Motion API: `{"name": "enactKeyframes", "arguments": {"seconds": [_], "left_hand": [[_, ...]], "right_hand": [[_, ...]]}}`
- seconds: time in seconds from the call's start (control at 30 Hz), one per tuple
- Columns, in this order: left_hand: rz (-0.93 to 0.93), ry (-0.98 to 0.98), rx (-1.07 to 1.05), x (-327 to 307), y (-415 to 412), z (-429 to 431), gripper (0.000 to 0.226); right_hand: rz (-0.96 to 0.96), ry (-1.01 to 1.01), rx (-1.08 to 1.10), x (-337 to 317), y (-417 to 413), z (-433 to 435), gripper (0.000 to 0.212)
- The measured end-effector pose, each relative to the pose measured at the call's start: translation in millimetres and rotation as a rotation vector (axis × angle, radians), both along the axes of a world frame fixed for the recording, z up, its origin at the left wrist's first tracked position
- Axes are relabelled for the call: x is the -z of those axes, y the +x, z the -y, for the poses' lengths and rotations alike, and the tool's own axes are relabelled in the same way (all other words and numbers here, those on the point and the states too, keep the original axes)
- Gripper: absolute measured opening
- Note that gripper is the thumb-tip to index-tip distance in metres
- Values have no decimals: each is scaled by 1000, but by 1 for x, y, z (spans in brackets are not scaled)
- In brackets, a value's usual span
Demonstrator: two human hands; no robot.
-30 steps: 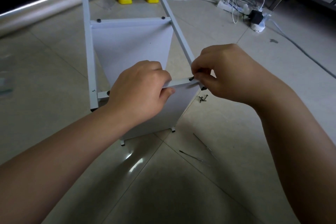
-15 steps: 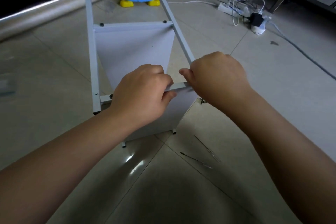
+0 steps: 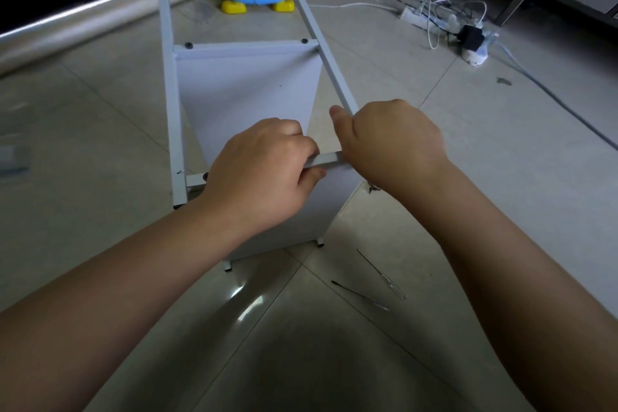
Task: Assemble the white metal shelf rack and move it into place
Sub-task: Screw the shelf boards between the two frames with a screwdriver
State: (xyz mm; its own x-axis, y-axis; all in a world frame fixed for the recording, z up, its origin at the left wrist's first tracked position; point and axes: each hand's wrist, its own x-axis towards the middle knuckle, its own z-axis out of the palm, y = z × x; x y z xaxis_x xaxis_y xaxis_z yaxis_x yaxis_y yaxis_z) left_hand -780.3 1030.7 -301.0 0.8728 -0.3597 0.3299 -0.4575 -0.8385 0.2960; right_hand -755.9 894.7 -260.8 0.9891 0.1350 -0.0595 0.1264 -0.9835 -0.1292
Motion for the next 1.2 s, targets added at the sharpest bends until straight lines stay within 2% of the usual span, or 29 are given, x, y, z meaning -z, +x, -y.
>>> {"name": "enactKeyframes", "arguments": {"seconds": [0.07,0.13,0.23,0.3,0.4,0.53,0.6,0.8,0.9,0.93,1.0,1.1,1.2], "left_hand": [[-10,5,-11,0,0,0,22],[-21,10,-12,0,0,0,26],[-25,-7,-14,1,2,-1,29],[-40,-44,13,6,3,-2,29],[-20,-67,16,8,3,-3,28],[-20,21,-5,1,3,-2,28],[-46,38,3,0,2,-2,27],[-89,45,13,-2,0,0,27],[-99,48,23,-4,0,0,27],[-98,46,23,-4,0,0,27],[-91,34,19,-3,0,0,26],[-72,56,6,-1,0,0,27],[-53,50,3,0,0,-1,23]], "right_hand": [[19,100,-60,1,0,8,38],[47,184,-146,-2,2,19,36],[59,311,-345,-9,2,34,44],[38,274,-502,-11,3,42,43],[11,213,-620,-6,3,46,42],[111,250,-607,-7,6,43,21],[141,195,-604,-10,5,42,19],[125,-55,-501,-4,1,28,28],[130,-141,-416,-3,0,19,25],[181,-135,-409,0,-2,17,25],[257,-148,-384,3,-6,13,38],[172,-128,-247,8,-8,15,46],[180,-109,-158,12,-6,13,48]]}}
